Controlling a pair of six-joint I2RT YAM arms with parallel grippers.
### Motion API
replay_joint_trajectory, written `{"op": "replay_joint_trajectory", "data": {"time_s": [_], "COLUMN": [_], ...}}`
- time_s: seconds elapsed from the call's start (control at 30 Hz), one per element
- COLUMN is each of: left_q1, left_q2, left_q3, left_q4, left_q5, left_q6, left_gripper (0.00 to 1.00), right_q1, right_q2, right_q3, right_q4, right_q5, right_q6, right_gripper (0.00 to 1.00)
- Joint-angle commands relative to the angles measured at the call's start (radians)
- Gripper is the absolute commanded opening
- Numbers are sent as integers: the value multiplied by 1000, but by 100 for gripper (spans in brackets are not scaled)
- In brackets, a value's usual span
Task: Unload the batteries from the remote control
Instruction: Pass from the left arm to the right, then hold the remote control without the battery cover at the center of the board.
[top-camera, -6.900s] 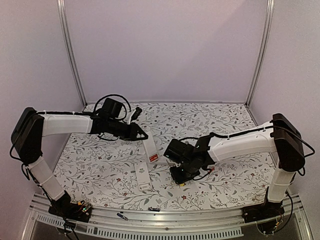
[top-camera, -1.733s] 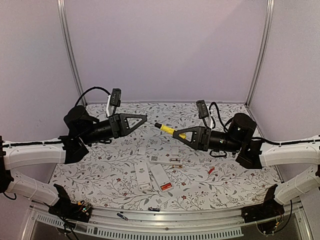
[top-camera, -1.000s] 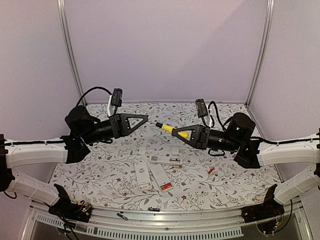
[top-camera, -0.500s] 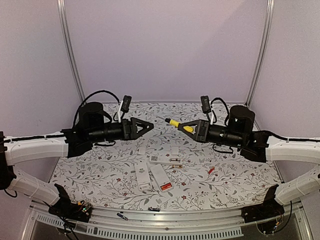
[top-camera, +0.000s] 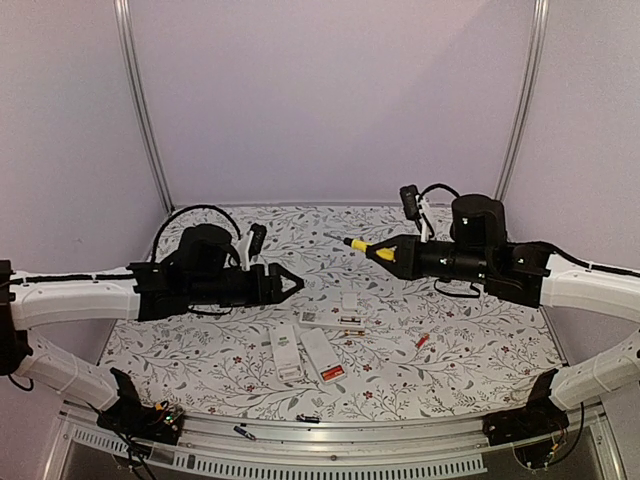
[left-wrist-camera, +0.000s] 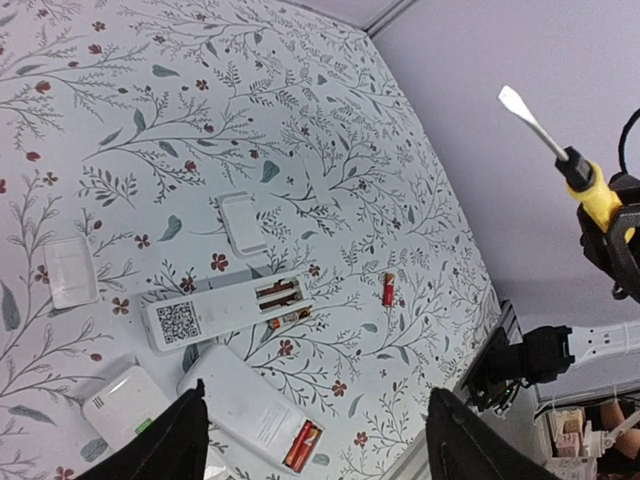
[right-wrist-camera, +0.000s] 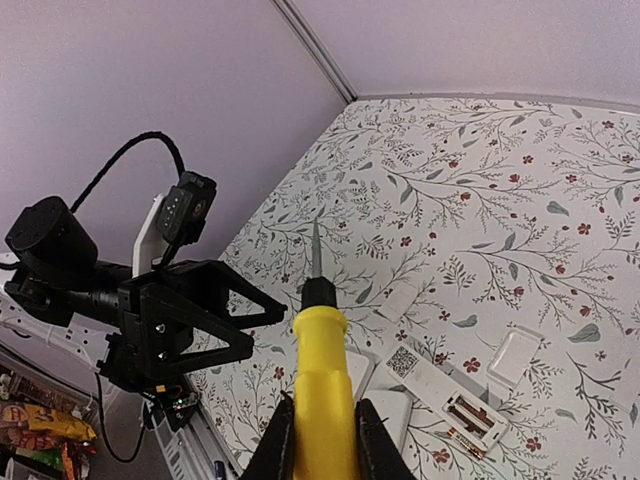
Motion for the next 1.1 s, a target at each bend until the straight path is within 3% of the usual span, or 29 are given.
{"op": "replay_joint_trajectory", "data": {"time_s": [0.0, 0.2, 0.37, 0.7, 1.07], "left_q1": [-48, -62, -62, -69, -93], "left_q2": [69, 192, 295, 419, 464], "left_q3": [5, 49, 103, 151, 179], "left_q4": [-73, -72, -71, -87, -134], "left_q5": [-37, -25, 37, 69, -56], "left_q6": [48, 155, 236, 272, 307], "left_gripper": [74, 73, 71, 69, 70], "right_q1": [0, 21, 125, 219, 225], "right_q2": [-17, -73, -117, -45, 34], "right_q3": [-63, -69, -70, -83, -70], "right_q4": [-99, -340, -497, -578, -542], "right_q5": [11, 56, 120, 99, 37], "right_q6": [-30, 38, 144, 187, 113], "right_gripper": [0, 0, 0, 0, 0]}}
